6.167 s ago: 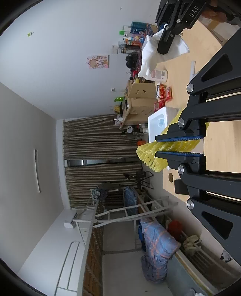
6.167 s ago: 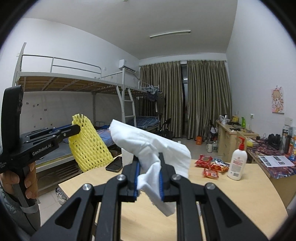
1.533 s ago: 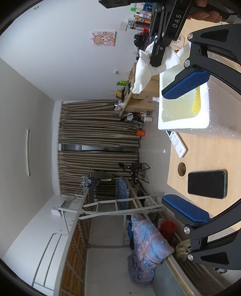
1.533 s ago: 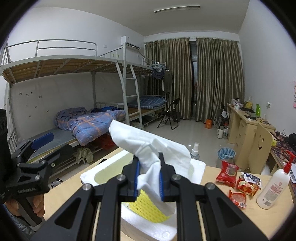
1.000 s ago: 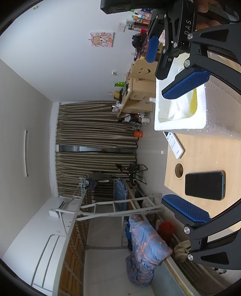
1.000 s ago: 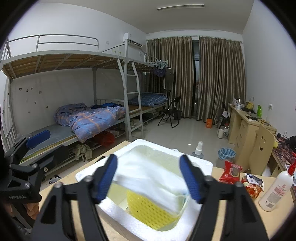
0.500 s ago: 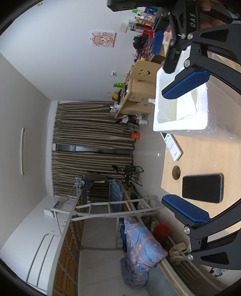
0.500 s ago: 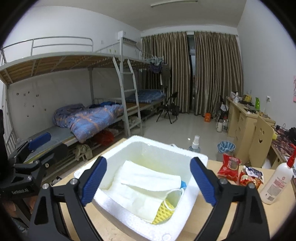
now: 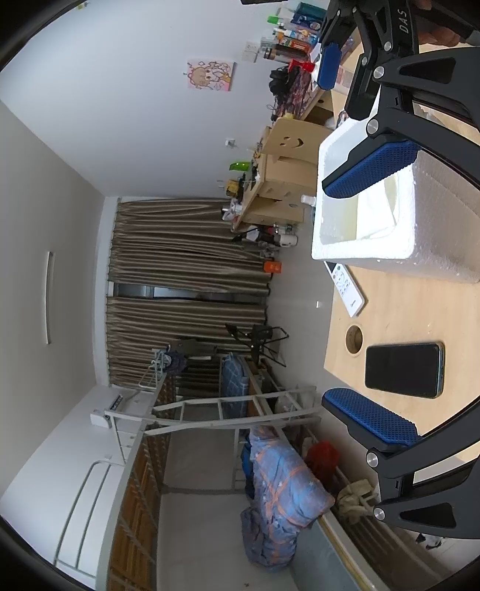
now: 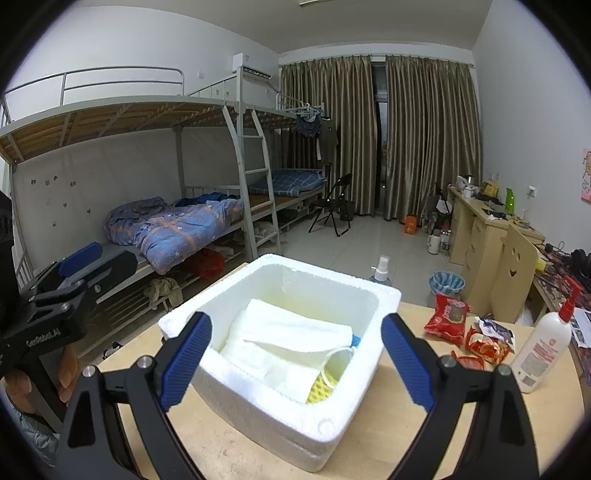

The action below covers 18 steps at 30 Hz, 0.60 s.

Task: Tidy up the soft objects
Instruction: 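Withdraw both tools from the foam box back toward the table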

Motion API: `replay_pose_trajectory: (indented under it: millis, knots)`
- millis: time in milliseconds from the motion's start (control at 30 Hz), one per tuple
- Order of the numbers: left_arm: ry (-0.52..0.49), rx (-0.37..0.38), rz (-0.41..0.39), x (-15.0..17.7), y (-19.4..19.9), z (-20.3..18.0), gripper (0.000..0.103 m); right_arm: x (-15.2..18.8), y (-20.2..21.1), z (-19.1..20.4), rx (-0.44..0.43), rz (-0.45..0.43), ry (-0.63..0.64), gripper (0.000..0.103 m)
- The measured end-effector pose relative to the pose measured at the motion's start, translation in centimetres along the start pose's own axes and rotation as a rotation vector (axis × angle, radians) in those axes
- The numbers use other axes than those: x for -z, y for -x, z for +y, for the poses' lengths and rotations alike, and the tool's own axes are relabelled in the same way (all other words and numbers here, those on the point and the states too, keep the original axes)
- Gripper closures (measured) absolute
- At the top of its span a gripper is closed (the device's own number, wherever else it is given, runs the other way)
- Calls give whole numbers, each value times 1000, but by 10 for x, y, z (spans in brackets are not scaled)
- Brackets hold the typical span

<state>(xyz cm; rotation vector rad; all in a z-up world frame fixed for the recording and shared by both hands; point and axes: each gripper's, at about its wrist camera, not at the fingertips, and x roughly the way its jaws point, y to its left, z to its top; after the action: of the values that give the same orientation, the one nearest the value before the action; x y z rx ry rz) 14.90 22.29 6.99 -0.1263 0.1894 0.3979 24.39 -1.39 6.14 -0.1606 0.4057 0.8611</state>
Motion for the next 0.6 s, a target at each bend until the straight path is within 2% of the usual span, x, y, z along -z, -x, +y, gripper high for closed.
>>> replay_pose_trajectory:
  millis: [600]
  knots:
    - [-24, -17, -6, -1, 17, -11, 0, 7, 22, -8, -14, -46, -14, 7]
